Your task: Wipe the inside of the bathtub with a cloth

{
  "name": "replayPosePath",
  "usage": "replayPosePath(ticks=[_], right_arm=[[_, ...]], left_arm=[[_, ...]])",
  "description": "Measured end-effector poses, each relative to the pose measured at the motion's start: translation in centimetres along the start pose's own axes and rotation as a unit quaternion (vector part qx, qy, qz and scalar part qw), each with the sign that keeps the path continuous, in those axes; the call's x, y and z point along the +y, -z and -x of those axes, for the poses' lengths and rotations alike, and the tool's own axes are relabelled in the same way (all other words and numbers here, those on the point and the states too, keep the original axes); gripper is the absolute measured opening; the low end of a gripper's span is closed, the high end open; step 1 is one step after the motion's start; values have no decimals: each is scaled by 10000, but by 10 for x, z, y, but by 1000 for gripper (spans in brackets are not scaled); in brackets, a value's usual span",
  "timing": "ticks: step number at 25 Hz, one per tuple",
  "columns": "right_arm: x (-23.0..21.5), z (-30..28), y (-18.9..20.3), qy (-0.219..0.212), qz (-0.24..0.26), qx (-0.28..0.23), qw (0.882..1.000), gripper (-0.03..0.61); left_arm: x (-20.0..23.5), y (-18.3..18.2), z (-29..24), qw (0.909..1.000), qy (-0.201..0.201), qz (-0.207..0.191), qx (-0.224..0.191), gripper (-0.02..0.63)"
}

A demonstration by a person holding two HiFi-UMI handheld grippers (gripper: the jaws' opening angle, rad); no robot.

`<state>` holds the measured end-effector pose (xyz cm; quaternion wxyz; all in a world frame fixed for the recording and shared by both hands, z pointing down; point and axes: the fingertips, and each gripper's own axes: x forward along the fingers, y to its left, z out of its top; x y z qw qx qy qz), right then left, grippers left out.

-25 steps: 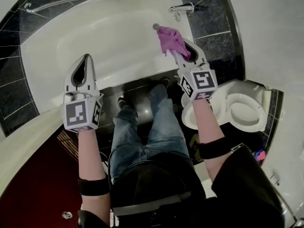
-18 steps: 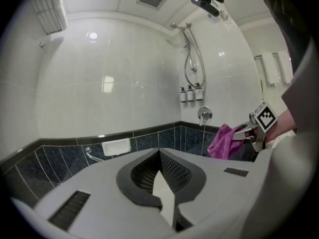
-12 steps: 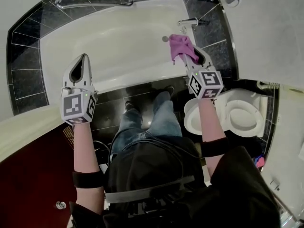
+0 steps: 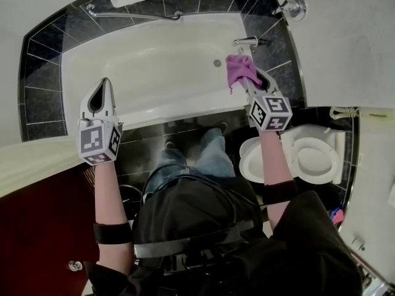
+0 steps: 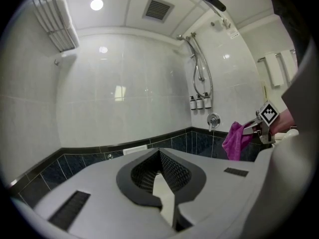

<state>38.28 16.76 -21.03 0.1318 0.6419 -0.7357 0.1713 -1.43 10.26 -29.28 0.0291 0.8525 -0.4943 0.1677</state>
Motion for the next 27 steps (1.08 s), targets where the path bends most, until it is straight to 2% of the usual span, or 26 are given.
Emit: replayPosePath(ticks=[10,27], right_arm=[[14,0,-4,71,14,14,10000,84],[20,26,14,63,23,68,10000,84]], left_arm=[[16,6,9,10000,-6,42,22,0],[-1,17,31,9999,102,-11,-4,0]])
